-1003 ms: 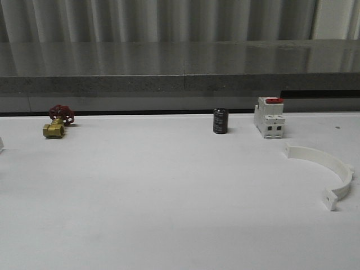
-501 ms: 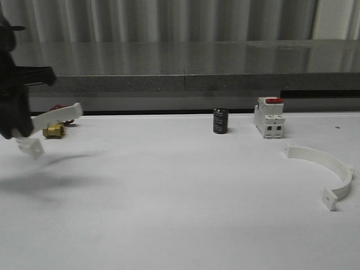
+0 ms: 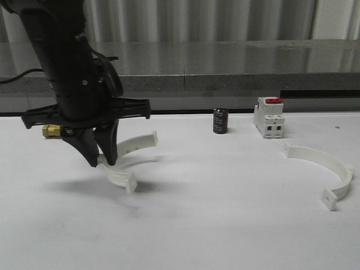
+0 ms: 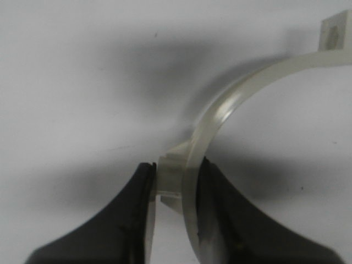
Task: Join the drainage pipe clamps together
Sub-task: 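Lift the clamp half and carry it toward the table center, then set the clamp half down, open the left gripper, withdraw upward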
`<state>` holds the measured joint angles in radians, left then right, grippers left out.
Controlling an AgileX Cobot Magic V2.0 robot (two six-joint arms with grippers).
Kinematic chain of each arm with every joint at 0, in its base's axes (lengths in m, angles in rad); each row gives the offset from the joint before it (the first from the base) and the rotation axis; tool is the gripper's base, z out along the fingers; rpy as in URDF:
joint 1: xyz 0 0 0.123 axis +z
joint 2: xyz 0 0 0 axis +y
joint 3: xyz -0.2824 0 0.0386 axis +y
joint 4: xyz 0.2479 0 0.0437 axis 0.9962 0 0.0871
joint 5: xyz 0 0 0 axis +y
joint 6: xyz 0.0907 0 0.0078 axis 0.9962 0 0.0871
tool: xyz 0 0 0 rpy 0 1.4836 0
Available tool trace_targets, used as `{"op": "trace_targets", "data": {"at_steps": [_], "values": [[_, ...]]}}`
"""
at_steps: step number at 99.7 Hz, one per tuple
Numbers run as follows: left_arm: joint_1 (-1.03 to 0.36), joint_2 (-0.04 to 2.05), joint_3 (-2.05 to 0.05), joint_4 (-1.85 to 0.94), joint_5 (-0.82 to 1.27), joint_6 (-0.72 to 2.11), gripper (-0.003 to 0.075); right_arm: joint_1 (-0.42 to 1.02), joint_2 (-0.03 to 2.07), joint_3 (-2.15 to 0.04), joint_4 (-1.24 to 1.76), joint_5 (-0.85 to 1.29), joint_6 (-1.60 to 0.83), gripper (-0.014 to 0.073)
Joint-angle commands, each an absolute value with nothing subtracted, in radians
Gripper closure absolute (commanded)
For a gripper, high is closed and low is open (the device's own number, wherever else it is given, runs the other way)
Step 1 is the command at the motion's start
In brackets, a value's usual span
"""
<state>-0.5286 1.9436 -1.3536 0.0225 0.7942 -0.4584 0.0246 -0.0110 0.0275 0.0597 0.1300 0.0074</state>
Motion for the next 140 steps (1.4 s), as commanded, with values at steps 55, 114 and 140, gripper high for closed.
{"op": "trace_targets", "data": {"at_steps": [55,114,140], "values": [[-0.553,1.984,-1.463,0.028,0.814,-0.519,0.0682,0.019,-0.03,0.011,0.058,0.04,0.0,0.0661],[-0.553,1.967,-1.463,0.046,0.827,-0.491,0.0219,0.019,-0.03,0.011,0.058,0.04,0.0,0.0661],[-0.538,1.805,-1.463,0.139,0.766,-0.463,0.0223,0.019,-0.03,0.011,0.058,0.04,0.0,0.0661]]}}
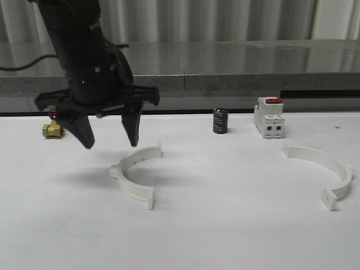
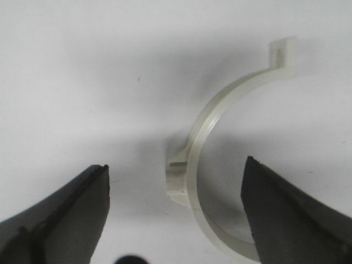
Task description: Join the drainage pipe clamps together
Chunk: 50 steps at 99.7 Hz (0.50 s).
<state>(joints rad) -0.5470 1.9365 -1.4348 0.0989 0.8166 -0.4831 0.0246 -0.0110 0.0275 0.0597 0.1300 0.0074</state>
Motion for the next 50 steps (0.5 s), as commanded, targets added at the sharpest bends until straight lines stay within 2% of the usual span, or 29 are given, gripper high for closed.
{"op": "trace_targets", "data": {"at_steps": [1,31,50], "values": [[-0.536,1.799,-1.463,0.143,0.766,-0.461,0.0226,0.019,-0.03,0.011,0.058,0.04,0.0,0.0661],[-0.355,1.516,-1.449,0.166,0.779,-0.278,0.0232,0.019,-0.03,0.011,0.058,0.04,0.0,0.0661],[-0.252,1.341,-1.341,0.166,0.769,-0.148,0.0232,0.019,-0.03,0.011,0.058,0.04,0.0,0.0661]]}}
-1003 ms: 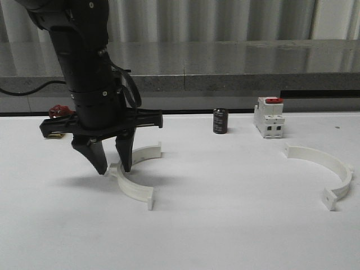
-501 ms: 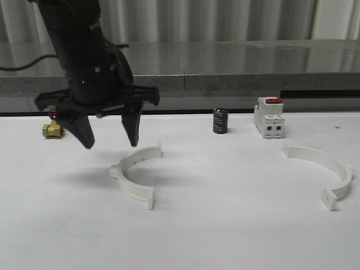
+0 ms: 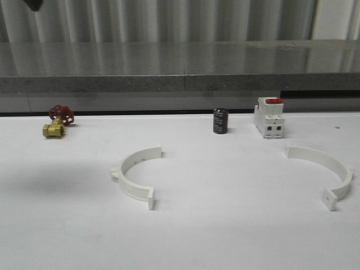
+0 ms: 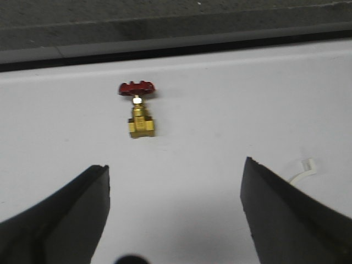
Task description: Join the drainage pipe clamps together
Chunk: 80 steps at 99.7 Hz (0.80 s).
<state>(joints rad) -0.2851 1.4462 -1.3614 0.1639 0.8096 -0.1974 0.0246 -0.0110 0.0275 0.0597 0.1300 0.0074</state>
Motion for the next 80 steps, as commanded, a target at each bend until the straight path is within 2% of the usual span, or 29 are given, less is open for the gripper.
{"op": "trace_targets", "data": {"at_steps": [1,18,41,42,68,75,80], "values": [[-0.245,1.334,-1.329,0.166,0.764,-0.148,0.0232,0.019,-0.03,0.011,0.058,0.04,0.0,0.0661],[-0.186,1.144,-1.146,0.161,0.685,-0.144,0.0232,0.019,-0.03,0.011,0.058,0.04,0.0,0.0661],[-0.186,0.853,-0.85,0.113,0.589,-0.151,0.0232,0.019,-0.03,0.011,0.058,0.04,0.0,0.0661],[-0.186,0.755,-0.756,0.113,0.576,-0.156,0.0232,0.019,-0.03,0.011,0.058,0.04,0.0,0.0661],[-0.186,0.487,-0.531,0.064,0.576,-0.167,0.0232,0.019,-0.03,0.011,0.058,0.04,0.0,0.0661],[-0.186,0.434,-0.494,0.056,0.576,-0.167,0.026,0.018,-0.03,0.011,0.058,0.038,0.0,0.0661],[-0.186,0.404,-0.476,0.055,0.576,-0.167,0.0314,0.018,-0.03,0.011,0.058,0.034,0.0,0.0661]]}}
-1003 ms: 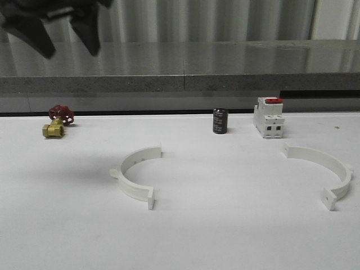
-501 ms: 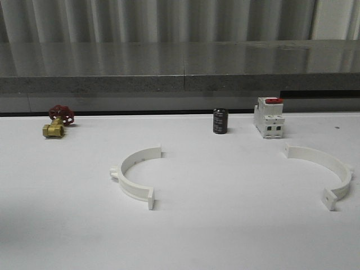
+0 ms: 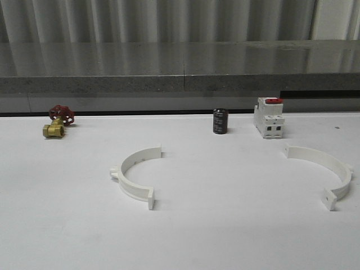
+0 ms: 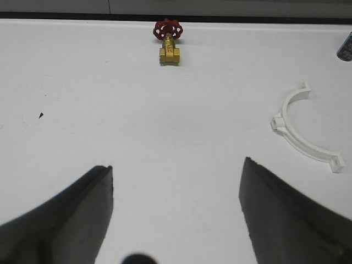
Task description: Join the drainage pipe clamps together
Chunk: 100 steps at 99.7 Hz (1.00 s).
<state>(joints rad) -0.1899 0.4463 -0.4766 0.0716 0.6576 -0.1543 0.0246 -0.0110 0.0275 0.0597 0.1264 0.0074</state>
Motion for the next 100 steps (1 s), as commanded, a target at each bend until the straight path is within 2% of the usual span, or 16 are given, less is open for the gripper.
{"op": "trace_targets", "data": {"at_steps": [1,28,44,63,100], "values": [[-0.186,0.4,-0.473,0.055,0.576,-0.167,0.0322,0.018,-0.03,0.011,0.058,0.032,0.0,0.0661],[-0.186,0.345,-0.454,0.054,0.576,-0.167,0.0742,0.018,-0.03,0.01,0.058,-0.038,0.0,0.0661],[-0.186,0.345,-0.454,0.054,0.576,-0.167,0.0741,0.018,-0.03,-0.021,0.058,-0.061,0.0,0.0661],[-0.186,0.345,-0.454,0.054,0.576,-0.167,0.0741,0.018,0.023,-0.182,0.067,0.113,0.0,0.0661],[-0.186,0.345,-0.454,0.054,0.576,-0.167,0.0741,0.018,0.501,-0.653,0.067,0.608,0.0,0.0661]]}}
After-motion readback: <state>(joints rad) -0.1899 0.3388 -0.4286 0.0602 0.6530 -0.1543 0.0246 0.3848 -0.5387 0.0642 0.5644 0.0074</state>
